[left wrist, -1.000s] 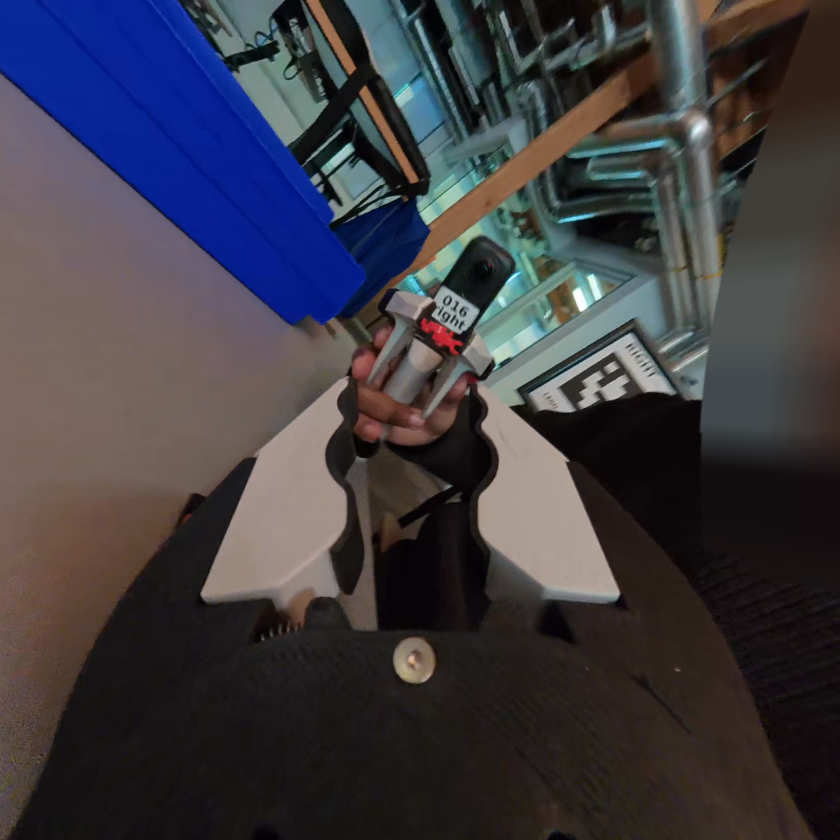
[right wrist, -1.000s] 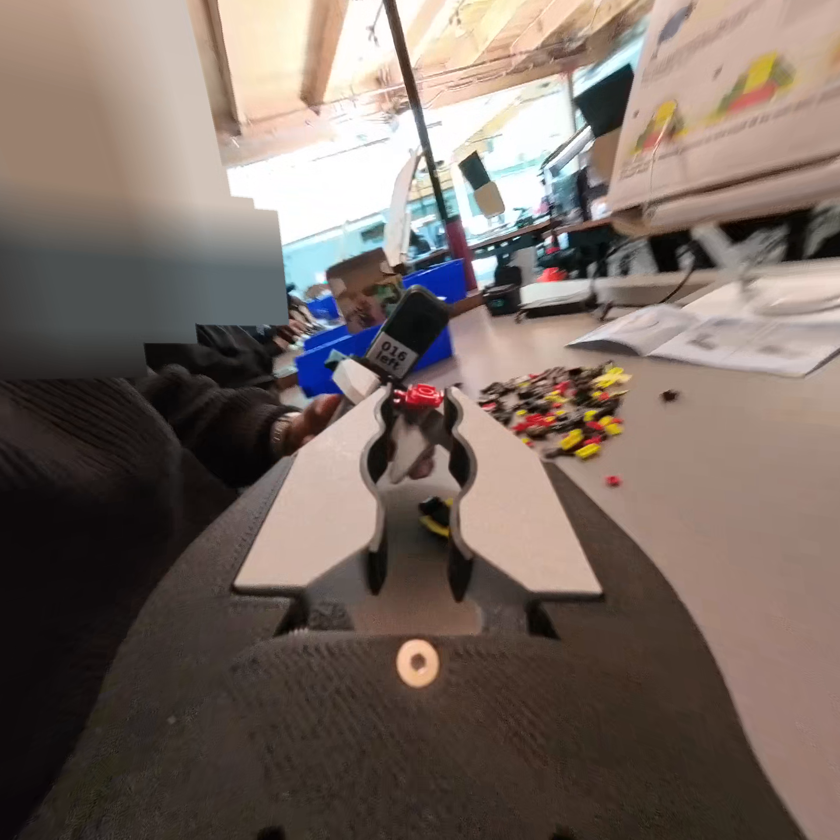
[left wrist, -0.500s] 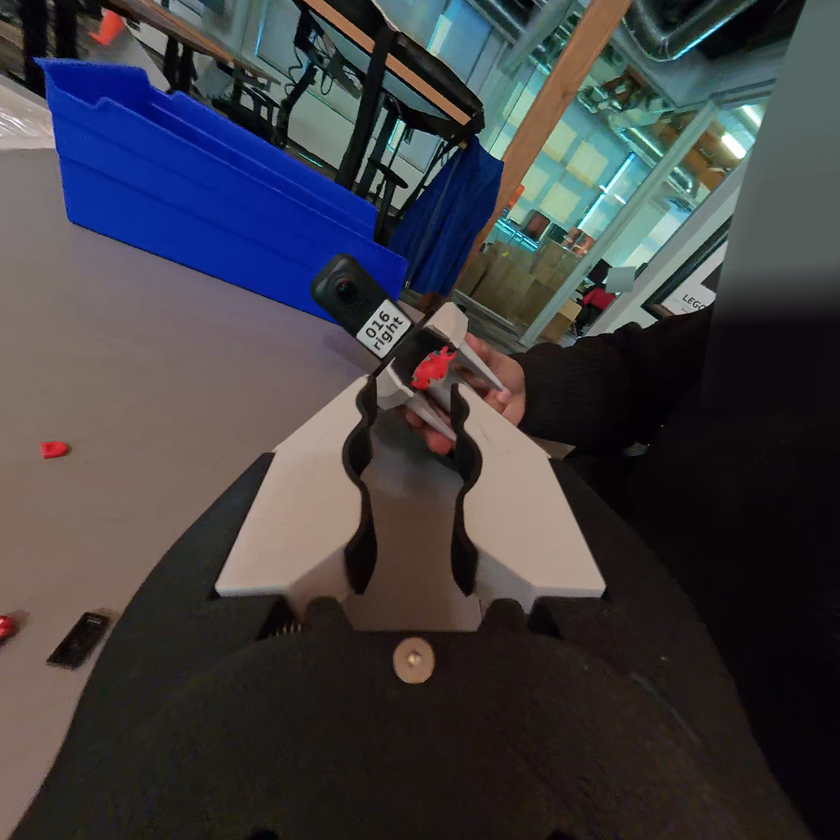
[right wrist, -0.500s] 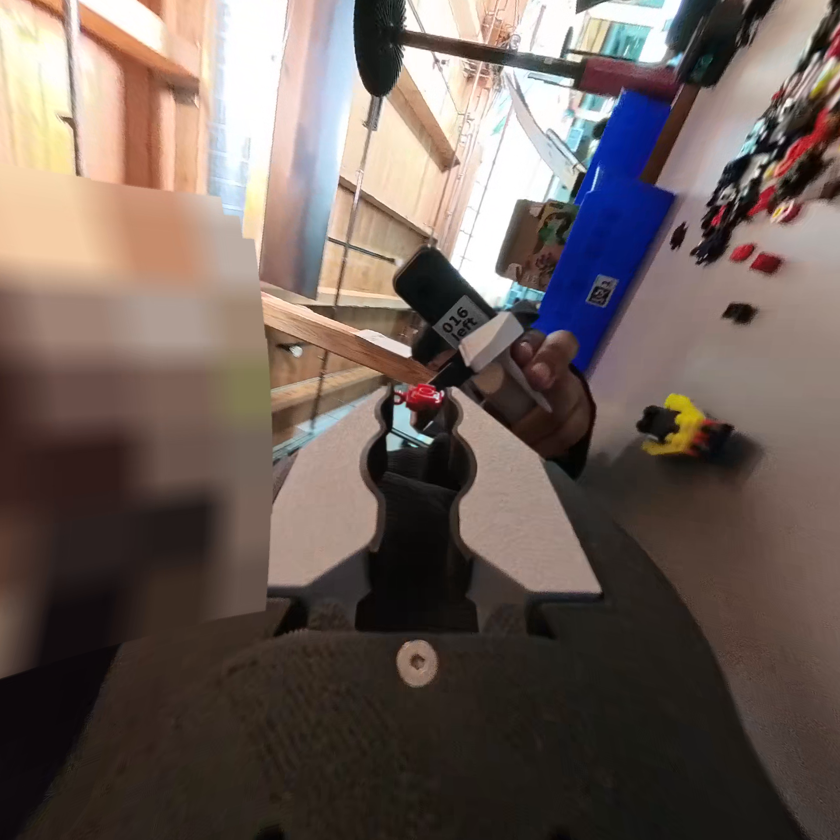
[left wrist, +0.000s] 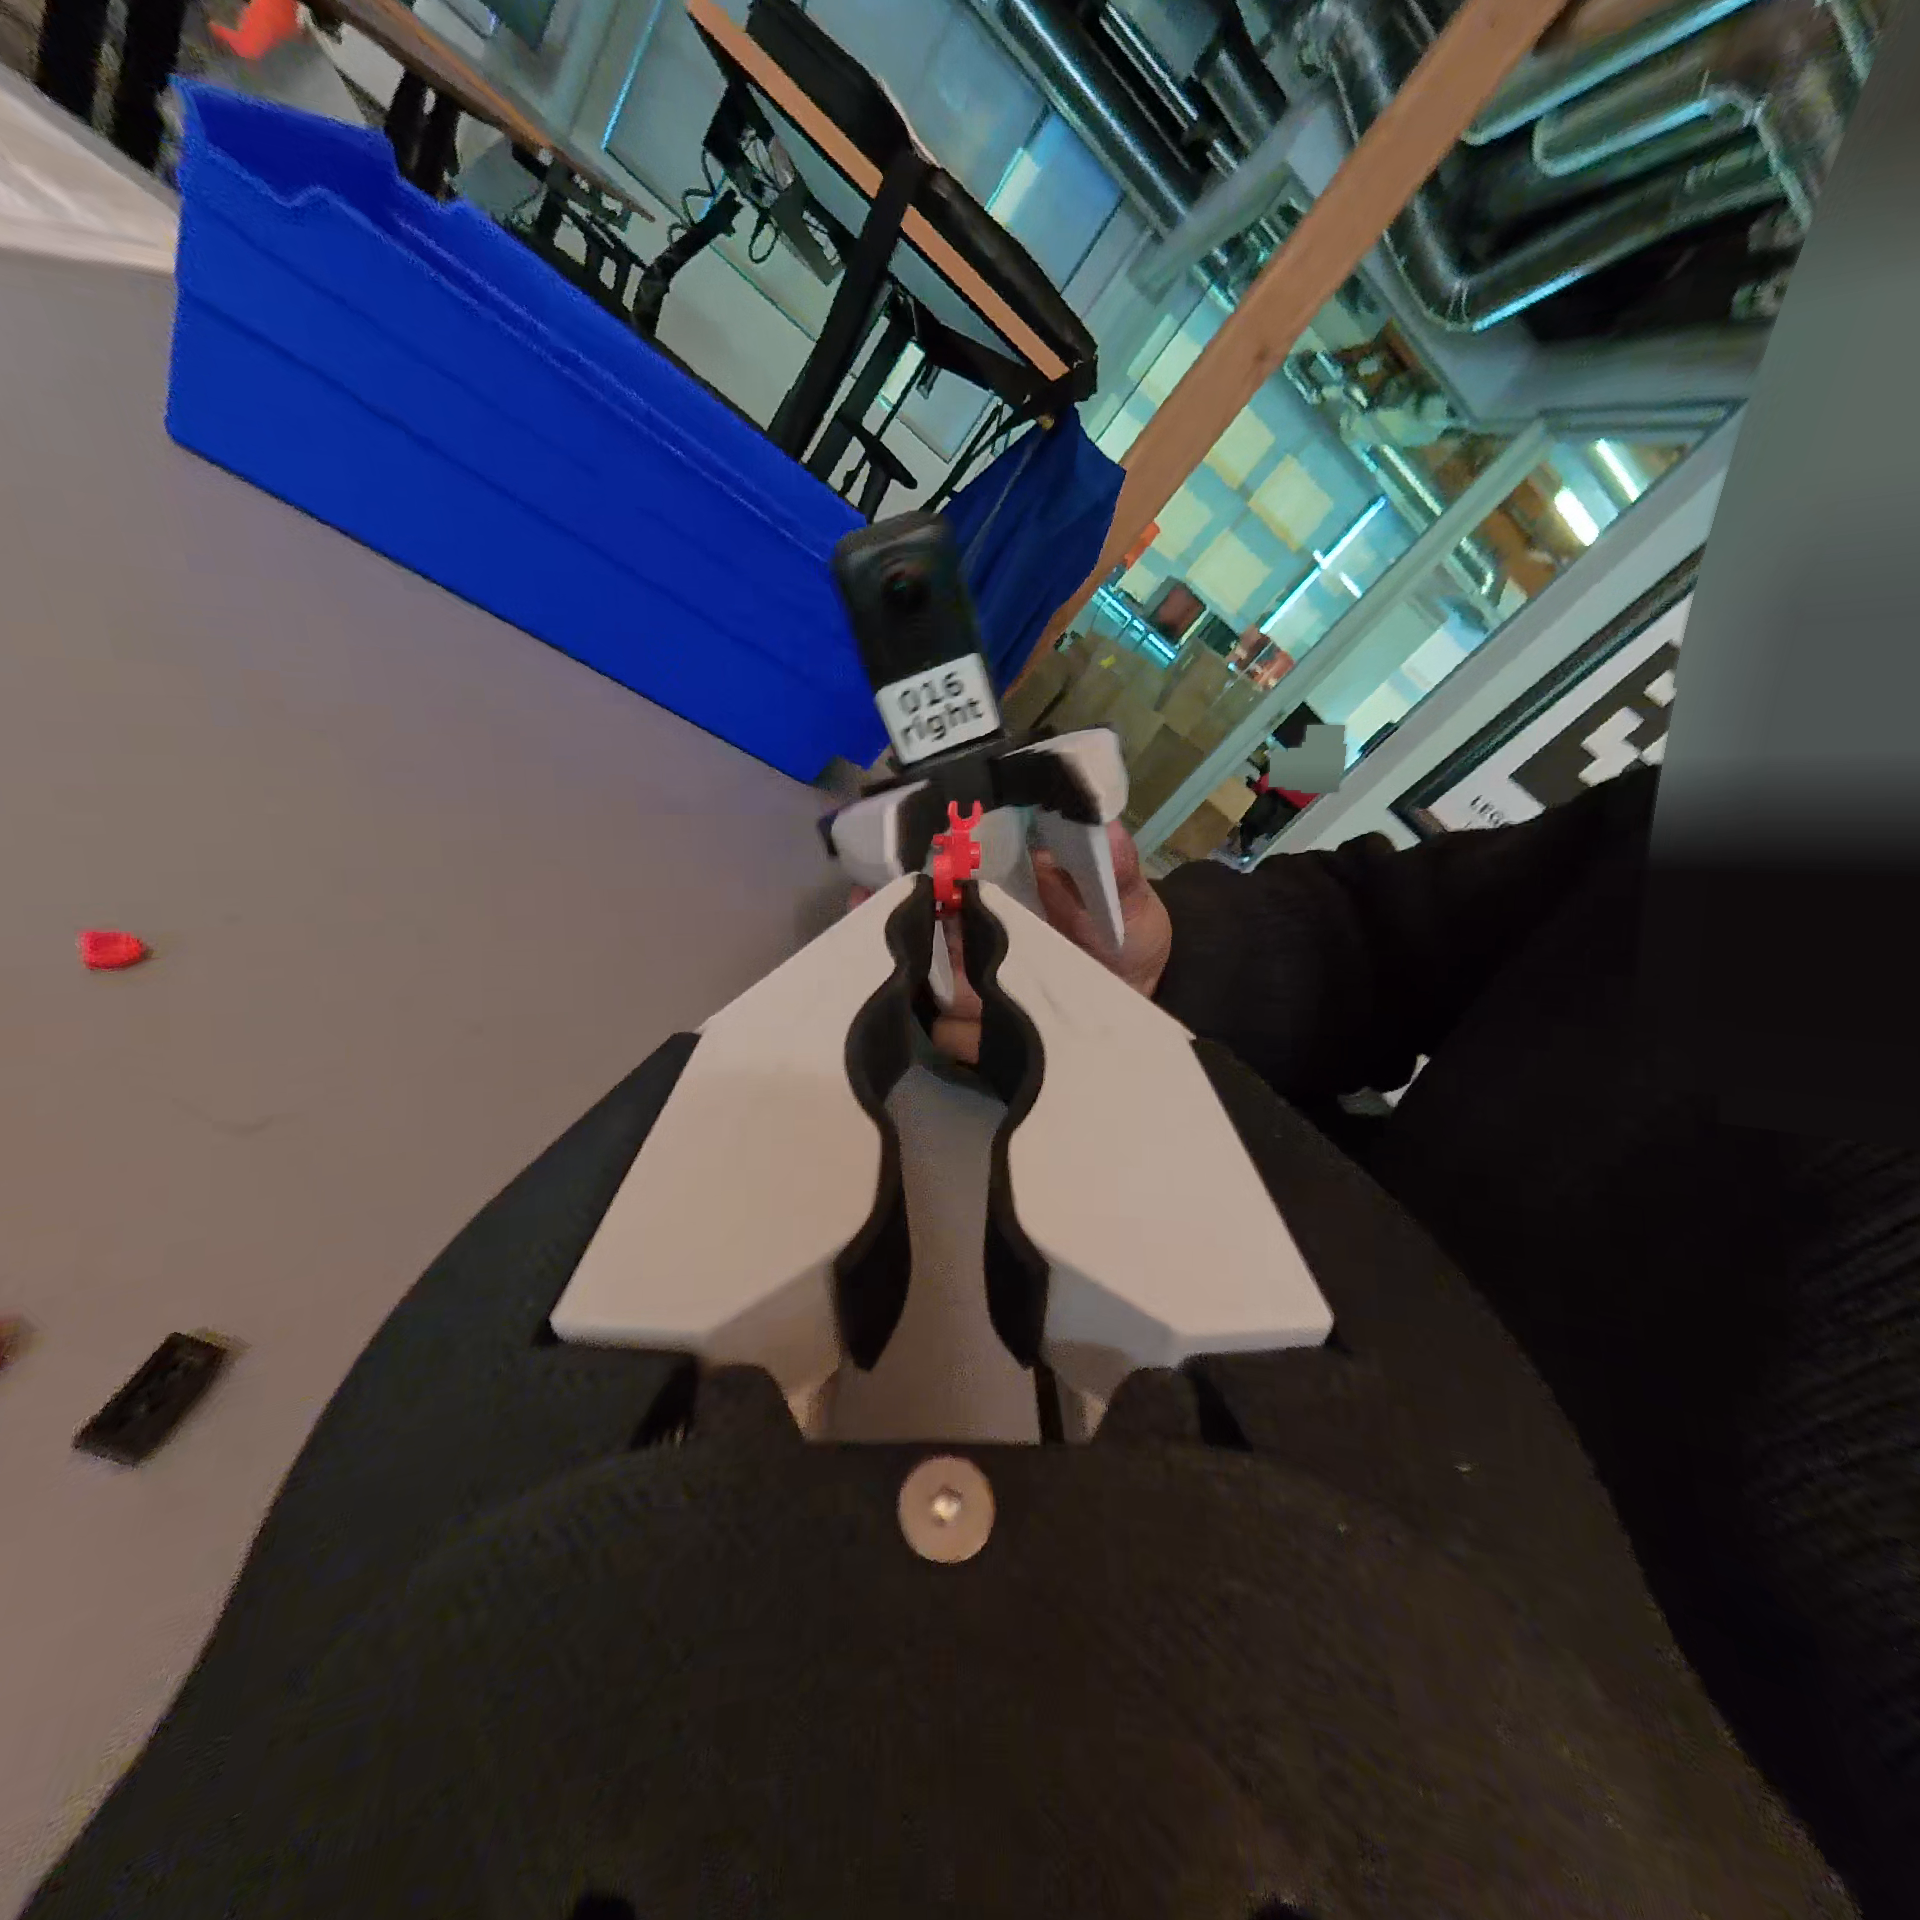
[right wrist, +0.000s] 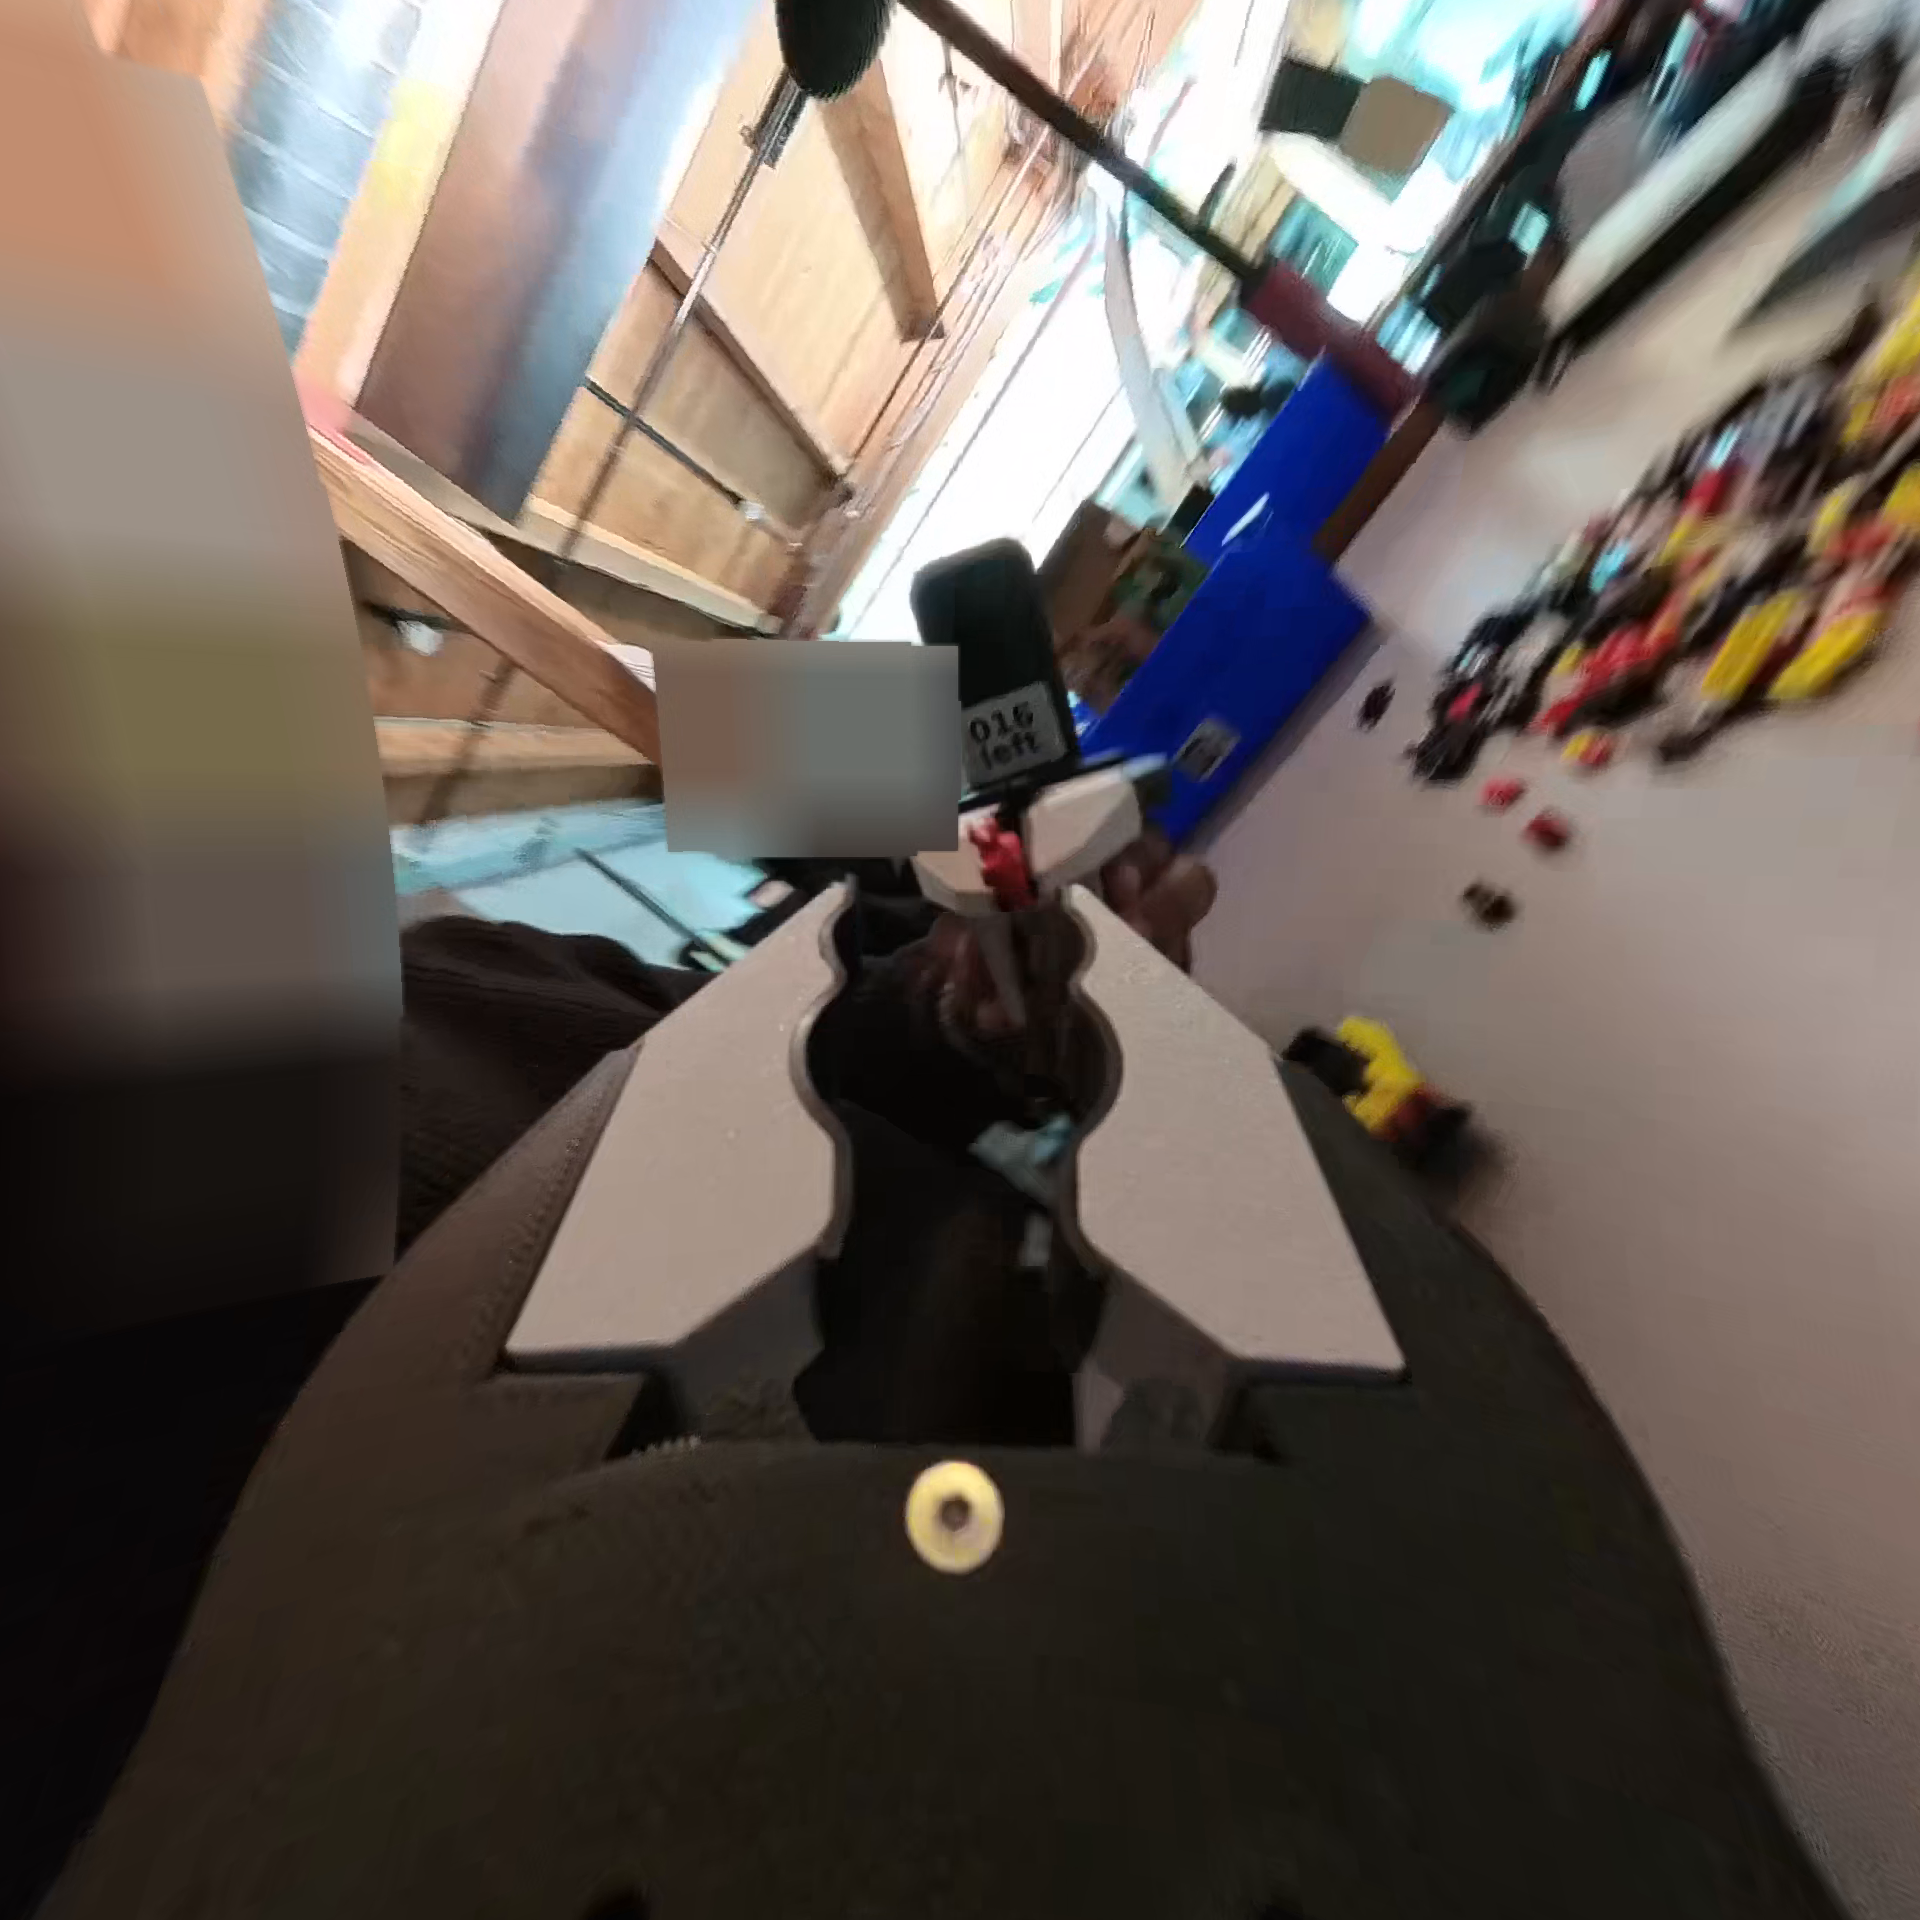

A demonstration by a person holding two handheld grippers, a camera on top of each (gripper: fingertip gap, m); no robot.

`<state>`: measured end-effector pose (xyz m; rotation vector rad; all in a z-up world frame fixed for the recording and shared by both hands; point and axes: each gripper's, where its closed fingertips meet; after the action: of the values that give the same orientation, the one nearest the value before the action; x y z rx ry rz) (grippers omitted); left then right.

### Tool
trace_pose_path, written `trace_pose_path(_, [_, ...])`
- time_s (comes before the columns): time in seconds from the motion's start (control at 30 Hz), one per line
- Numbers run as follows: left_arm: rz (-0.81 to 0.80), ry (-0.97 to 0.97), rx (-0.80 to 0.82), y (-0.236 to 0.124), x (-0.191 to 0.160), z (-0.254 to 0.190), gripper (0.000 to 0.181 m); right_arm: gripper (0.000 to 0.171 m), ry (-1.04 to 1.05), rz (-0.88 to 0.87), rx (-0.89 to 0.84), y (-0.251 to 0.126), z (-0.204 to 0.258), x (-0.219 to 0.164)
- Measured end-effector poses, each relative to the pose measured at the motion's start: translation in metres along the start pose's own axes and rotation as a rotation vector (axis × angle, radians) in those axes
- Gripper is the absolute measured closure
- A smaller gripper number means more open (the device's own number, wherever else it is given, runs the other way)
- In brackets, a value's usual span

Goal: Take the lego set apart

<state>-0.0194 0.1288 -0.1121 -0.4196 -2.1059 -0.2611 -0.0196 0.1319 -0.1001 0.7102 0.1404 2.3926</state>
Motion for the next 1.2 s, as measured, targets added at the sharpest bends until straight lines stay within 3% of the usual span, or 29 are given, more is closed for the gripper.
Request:
trace_pose_path(0.03, [-0.001, -0.036, -0.007, 0.0, 0.0, 0.001, 0.18, 0.136, -0.117, -0.015, -0.028, -0.001, 0.004, 0.004])
trace_pose_path(0.17, [-0.039, -0.187, -0.07, 0.002, 0.0, -0.002, 0.18, 0.125, -0.607, -0.07, -0.146, -0.003, 0.029, 0.019])
trace_pose_path(0.37, [-0.069, -0.276, -0.12, 0.002, 0.002, -0.005, 0.18, 0.112, -1.073, -0.069, -0.316, 0.004, 0.024, 0.009])
trace_pose_path(0.4, [-0.066, -0.266, -0.123, 0.002, 0.002, -0.006, 0.181, 0.124, -1.105, -0.066, -0.318, 0.005, 0.024, 0.006])
trace_pose_path(0.47, [-0.053, -0.243, -0.122, 0.003, 0.001, -0.008, 0.18, 0.14, -1.072, -0.065, -0.296, 0.006, 0.026, 0.004])
trace_pose_path(0.63, [-0.03, -0.171, -0.114, 0.005, -0.001, -0.014, 0.18, 0.141, -0.864, -0.047, -0.311, 0.004, 0.012, 0.005])
trace_pose_path(0.9, [0.013, -0.037, -0.055, 0.008, -0.003, -0.019, 0.179, 0.167, -0.712, -0.039, -0.243, 0.006, 0.014, -0.001])
trace_pose_path(1.2, [0.018, 0.031, 0.002, 0.008, 0.0, -0.022, 0.18, 0.167, -0.594, -0.031, -0.182, 0.008, 0.022, -0.005])
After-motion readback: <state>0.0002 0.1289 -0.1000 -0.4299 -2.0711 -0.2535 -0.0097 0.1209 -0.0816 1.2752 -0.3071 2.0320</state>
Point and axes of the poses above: each gripper's, where its closed fingertips meet, y out along the fingers, x out of its top, z = x × y across the jaws, and after that the axes turned 6 degrees about y, right-handed
